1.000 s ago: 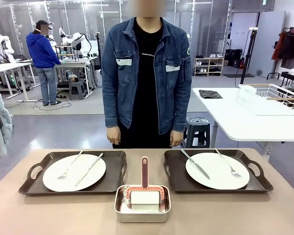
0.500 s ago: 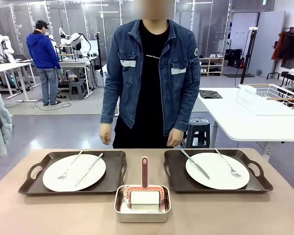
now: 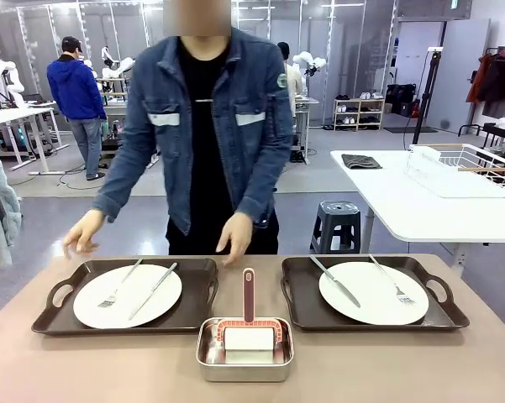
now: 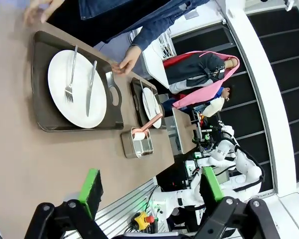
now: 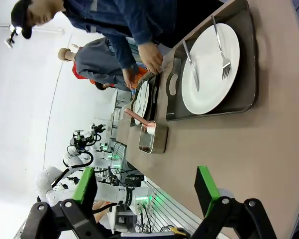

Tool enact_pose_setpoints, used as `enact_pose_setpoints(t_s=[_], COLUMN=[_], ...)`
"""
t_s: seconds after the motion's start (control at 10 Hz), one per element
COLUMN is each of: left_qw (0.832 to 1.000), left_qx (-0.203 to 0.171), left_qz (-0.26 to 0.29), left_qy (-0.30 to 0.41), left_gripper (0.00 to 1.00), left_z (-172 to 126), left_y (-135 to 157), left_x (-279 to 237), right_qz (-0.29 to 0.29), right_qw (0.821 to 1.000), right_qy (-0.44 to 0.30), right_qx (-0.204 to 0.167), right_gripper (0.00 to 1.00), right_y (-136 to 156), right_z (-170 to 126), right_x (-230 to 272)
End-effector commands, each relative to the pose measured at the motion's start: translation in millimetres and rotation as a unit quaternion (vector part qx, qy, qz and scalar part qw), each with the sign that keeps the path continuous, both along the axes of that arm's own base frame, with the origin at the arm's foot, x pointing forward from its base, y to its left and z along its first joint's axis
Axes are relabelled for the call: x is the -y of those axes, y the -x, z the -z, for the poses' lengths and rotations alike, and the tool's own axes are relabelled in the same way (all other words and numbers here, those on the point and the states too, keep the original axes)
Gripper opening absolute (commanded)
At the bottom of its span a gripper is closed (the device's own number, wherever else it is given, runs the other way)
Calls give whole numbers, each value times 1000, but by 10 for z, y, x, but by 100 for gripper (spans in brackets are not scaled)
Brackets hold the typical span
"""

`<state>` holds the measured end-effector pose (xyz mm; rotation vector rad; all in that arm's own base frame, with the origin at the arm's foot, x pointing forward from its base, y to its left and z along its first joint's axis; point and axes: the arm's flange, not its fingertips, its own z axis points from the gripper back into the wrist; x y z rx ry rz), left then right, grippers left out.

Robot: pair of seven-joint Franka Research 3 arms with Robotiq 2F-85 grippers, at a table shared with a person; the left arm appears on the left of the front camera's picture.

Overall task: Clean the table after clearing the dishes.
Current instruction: When the left (or right) Handle tray is removed, use the left hand (or right hand) to clean the left (or right) side of the table with the Lint Roller.

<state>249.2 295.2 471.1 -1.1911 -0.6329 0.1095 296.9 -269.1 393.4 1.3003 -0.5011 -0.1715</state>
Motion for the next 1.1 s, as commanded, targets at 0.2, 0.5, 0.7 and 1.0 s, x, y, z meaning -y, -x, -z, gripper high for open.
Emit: enact_pose_setpoints(t_s=[0.2,0.5,0.7,1.0], left_qw=[1000,1000,1000,1000], left_qx=[5,5,5,5], left_qz=[-2,-2,-2,-2], left_qy=[1,1,1,1], left_gripper=[100,100,100,100], left_z=[-9,-9,-9,-9], left_y=[35,35,35,35], left_x=[-23,-23,-23,-23], right_qz=[2,2,2,2], right_qw=[1000,1000,1000,1000], right_qy=[-1,-1,-1,-1], right_qx=[0,0,0,0], right_gripper=[100,100,100,100], right_y=[14,14,14,14], right_z=[-20,-20,-20,-20], right_x=[5,5,5,5])
